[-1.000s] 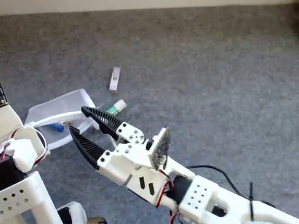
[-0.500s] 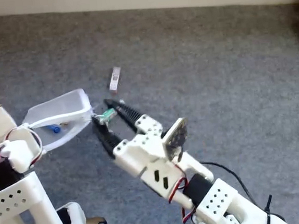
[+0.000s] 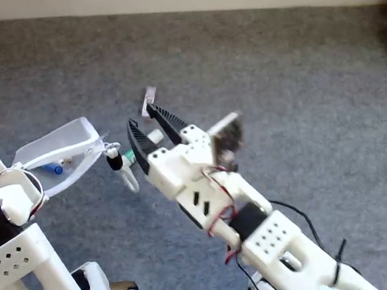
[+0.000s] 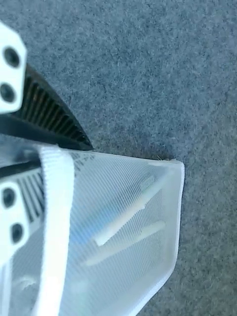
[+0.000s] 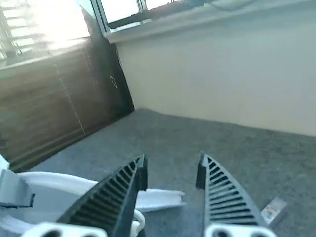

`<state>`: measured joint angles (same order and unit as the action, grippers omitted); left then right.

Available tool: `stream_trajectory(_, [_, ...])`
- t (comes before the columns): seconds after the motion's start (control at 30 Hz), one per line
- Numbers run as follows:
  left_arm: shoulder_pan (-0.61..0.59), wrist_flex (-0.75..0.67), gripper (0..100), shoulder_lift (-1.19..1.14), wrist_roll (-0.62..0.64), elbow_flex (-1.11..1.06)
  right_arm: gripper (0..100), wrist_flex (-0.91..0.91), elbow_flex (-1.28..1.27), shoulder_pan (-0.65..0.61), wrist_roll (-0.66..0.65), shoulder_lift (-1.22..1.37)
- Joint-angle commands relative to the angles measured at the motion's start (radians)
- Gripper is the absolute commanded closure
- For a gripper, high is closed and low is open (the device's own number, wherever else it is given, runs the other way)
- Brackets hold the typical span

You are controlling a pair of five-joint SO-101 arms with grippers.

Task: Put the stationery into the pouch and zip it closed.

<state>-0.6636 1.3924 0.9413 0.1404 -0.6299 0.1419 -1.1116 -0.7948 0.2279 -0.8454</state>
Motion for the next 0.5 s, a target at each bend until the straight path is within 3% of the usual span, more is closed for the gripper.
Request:
stream_trajectory(0.0, [-0.018, -0.051, 100, 0.015, 0.011, -0.019, 84.2, -0.005, 0.136, 0.013, 0.015, 0.162])
stream_trajectory(0.17, [-0.018, -0.08, 100, 0.015, 0.011, -0.038, 84.2, -0.005, 0.246, 0.048, 0.107, 0.364])
stream_trajectory(0.47, [-0.016, -0.08, 100, 0.015, 0.011, -0.038, 84.2, -0.007, 0.444, 0.108, 0.11, 0.685])
